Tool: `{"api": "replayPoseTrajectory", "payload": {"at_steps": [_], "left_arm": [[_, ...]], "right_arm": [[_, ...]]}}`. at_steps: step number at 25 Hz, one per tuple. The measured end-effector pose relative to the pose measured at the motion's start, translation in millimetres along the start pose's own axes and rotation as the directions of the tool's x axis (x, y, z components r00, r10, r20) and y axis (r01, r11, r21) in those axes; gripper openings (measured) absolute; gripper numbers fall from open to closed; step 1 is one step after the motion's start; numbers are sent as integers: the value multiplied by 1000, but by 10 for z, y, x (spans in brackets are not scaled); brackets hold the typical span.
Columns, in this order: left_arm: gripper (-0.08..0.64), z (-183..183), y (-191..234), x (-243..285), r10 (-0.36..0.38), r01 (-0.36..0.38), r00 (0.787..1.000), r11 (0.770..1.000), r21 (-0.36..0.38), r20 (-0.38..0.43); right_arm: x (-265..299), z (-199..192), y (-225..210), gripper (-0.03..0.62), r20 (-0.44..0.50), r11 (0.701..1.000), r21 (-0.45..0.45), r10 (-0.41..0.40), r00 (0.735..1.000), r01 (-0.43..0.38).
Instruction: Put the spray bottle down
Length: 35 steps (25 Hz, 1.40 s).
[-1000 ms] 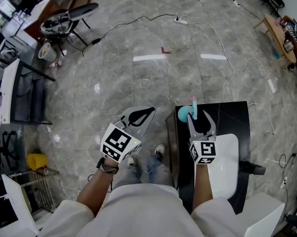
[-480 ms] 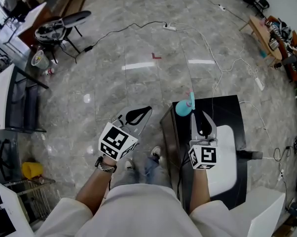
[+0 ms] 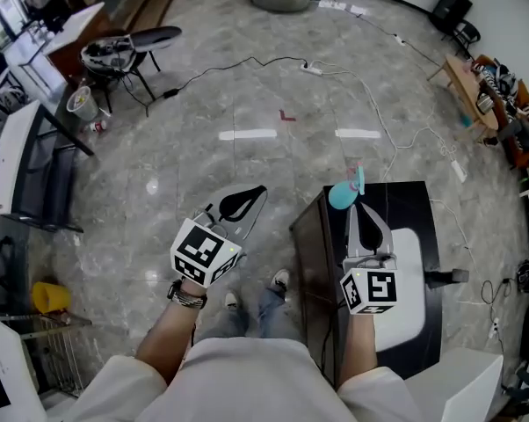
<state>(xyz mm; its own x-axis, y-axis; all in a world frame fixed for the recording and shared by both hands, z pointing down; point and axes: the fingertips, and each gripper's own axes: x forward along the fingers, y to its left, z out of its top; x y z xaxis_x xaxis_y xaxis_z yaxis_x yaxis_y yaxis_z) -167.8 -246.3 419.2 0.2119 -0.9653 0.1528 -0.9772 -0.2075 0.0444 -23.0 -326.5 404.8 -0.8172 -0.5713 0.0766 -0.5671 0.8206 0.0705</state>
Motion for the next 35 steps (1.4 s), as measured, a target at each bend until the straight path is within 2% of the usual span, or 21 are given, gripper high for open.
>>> {"api": "replayPoseTrajectory", "payload": {"at_steps": [13,20,35], "left_arm": [[3,332,247,-1100,96,-102,989,993,58,111],[5,506,204,-1361,90,-105,983,991,86,158],[3,591,141,-1622,63,-84,984,990,117,167]], "right_arm": [[-302,685,878,5,62,999,-11,47,997,-46],[-430,837,1170,5,57,998,-31,63,996,-61],[-529,903,1480,5,37,996,-40,81,996,-80]]}}
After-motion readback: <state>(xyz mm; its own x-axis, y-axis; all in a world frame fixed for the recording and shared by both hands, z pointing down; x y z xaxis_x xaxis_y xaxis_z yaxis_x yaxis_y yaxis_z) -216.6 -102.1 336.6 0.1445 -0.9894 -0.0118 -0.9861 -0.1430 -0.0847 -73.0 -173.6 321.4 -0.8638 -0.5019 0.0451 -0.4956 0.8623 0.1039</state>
